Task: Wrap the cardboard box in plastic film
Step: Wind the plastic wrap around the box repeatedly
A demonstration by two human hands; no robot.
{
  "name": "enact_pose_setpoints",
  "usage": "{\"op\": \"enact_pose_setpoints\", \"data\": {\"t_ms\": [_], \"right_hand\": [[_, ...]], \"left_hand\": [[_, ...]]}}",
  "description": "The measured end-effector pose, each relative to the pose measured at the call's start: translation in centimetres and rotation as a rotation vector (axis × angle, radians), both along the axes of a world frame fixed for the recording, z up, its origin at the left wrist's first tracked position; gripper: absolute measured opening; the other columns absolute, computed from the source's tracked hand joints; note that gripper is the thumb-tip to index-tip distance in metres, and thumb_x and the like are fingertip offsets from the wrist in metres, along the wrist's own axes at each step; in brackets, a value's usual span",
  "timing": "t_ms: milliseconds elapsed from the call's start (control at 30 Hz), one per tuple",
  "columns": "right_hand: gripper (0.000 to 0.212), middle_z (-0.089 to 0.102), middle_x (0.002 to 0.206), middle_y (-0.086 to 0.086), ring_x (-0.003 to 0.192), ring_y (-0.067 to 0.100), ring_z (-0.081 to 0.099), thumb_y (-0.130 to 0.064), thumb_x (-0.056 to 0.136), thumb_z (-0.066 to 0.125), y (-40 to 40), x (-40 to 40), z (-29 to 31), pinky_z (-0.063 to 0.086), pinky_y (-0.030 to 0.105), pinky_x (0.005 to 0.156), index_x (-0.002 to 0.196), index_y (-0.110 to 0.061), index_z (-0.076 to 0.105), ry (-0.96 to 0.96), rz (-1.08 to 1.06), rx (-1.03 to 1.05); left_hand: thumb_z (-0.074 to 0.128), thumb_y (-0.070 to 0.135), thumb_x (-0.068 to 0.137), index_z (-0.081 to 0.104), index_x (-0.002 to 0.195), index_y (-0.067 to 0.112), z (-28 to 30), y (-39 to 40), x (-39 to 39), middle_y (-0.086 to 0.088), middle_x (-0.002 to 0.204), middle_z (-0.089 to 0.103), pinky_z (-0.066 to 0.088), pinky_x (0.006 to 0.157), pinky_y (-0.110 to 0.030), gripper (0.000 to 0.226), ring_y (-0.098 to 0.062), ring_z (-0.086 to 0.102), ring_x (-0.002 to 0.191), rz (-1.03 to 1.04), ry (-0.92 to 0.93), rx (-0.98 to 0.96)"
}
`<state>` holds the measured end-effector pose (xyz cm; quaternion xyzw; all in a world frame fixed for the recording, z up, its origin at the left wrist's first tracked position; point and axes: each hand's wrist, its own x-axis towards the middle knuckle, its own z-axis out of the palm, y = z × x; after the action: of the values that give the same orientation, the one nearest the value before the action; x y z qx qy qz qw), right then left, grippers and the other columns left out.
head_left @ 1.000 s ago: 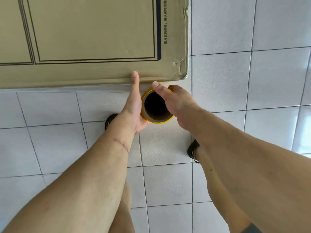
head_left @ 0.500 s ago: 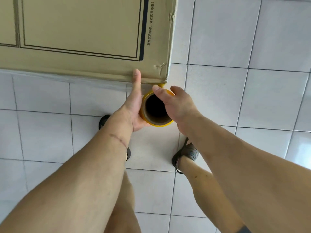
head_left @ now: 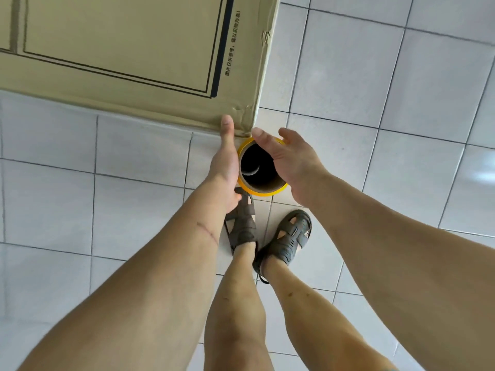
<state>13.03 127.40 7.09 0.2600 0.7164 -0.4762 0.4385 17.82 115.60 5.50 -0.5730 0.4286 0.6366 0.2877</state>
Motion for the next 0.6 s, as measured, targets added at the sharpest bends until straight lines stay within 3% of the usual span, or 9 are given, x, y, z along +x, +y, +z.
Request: {"op": "enact_pose_setpoints", "data": {"t_ms": [67, 133, 200, 267, 367, 467, 533, 600], "right_hand": [[0.091, 0.055, 0.139, -0.003, 0.124, 0.018, 0.052, -0.073, 0.067, 0.073, 0.0, 0.4, -0.2, 0.04, 0.033, 0.1, 0.143, -0.029, 0.049, -0.069, -0.044, -0.036], [0.096, 0.064, 0.127, -0.005, 0.119, 0.018, 0.058, -0.081, 0.055, 0.072, 0.4, 0.7, -0.6, 0.042, 0.038, 0.106, 0.136, -0.03, 0.057, -0.078, -0.053, -0.048], [0.097, 0.067, 0.121, -0.005, 0.114, 0.016, 0.061, -0.082, 0.053, 0.07, 0.9, 0.1, -0.3, 0.046, 0.037, 0.102, 0.132, -0.028, 0.059, -0.031, 0.002, -0.015], [0.084, 0.067, 0.117, -0.004, 0.108, 0.017, 0.062, -0.074, 0.064, 0.073, 1.4, -0.9, 0.0, 0.051, 0.03, 0.088, 0.131, -0.025, 0.06, 0.02, 0.117, 0.014], [0.072, 0.062, 0.119, -0.004, 0.105, 0.016, 0.059, -0.063, 0.075, 0.074, 1.5, -2.3, 0.6, 0.045, 0.024, 0.076, 0.134, -0.026, 0.056, 0.036, 0.203, 0.04], [0.066, 0.062, 0.126, -0.007, 0.117, 0.017, 0.056, -0.078, 0.074, 0.063, 2.0, -1.8, 0.3, 0.041, 0.031, 0.096, 0.122, -0.032, 0.063, -0.04, 0.18, 0.03], [0.055, 0.065, 0.123, -0.009, 0.117, 0.015, 0.057, -0.08, 0.075, 0.056, 2.2, -1.3, 0.1, 0.04, 0.036, 0.105, 0.106, -0.036, 0.067, -0.088, 0.107, 0.019], [0.055, 0.066, 0.121, -0.007, 0.115, 0.016, 0.059, -0.078, 0.075, 0.055, 2.3, -1.5, -0.2, 0.044, 0.039, 0.105, 0.109, -0.036, 0.068, -0.058, 0.108, 0.031]], "left_hand": [[0.042, 0.118, 0.045, 0.053, 0.16, 0.024, -0.7, -0.1, -0.3, -0.01, 0.15, 0.069, 0.045, 0.121, -0.063, 0.149, -0.035, 0.064, 0.14, 0.007, 0.03, -0.069], [0.042, 0.108, 0.073, 0.067, 0.145, 0.015, -0.1, 0.4, -0.6, -0.015, 0.127, 0.081, 0.057, 0.111, -0.057, 0.12, -0.035, 0.077, 0.12, 0.049, 0.053, -0.003], [0.034, 0.102, 0.083, 0.07, 0.14, 0.014, 0.0, 1.1, -0.7, -0.016, 0.12, 0.083, 0.061, 0.106, -0.056, 0.111, -0.035, 0.08, 0.113, 0.085, 0.064, 0.068], [0.029, 0.105, 0.08, 0.07, 0.141, 0.016, -0.2, 1.8, -0.4, -0.016, 0.121, 0.083, 0.06, 0.107, -0.058, 0.115, -0.035, 0.08, 0.114, 0.124, 0.078, 0.122], [0.031, 0.117, 0.059, 0.067, 0.147, 0.021, -0.4, 2.0, -0.6, -0.012, 0.13, 0.08, 0.054, 0.114, -0.061, 0.134, -0.034, 0.076, 0.123, 0.114, 0.075, 0.12], [0.041, 0.122, 0.021, 0.054, 0.159, 0.027, -3.1, 1.8, -0.2, -0.007, 0.149, 0.07, 0.048, 0.119, -0.06, 0.168, -0.033, 0.066, 0.138, 0.135, 0.038, 0.01], [0.045, 0.121, 0.03, 0.063, 0.151, 0.026, -2.7, 1.9, -0.4, -0.008, 0.139, 0.076, 0.053, 0.115, -0.057, 0.155, -0.033, 0.072, 0.129, 0.17, 0.044, 0.045], [0.04, 0.115, 0.059, 0.07, 0.144, 0.02, -0.7, 2.4, -1.0, -0.012, 0.128, 0.081, 0.057, 0.113, -0.053, 0.131, -0.033, 0.077, 0.121, 0.2, 0.077, 0.108]]}}
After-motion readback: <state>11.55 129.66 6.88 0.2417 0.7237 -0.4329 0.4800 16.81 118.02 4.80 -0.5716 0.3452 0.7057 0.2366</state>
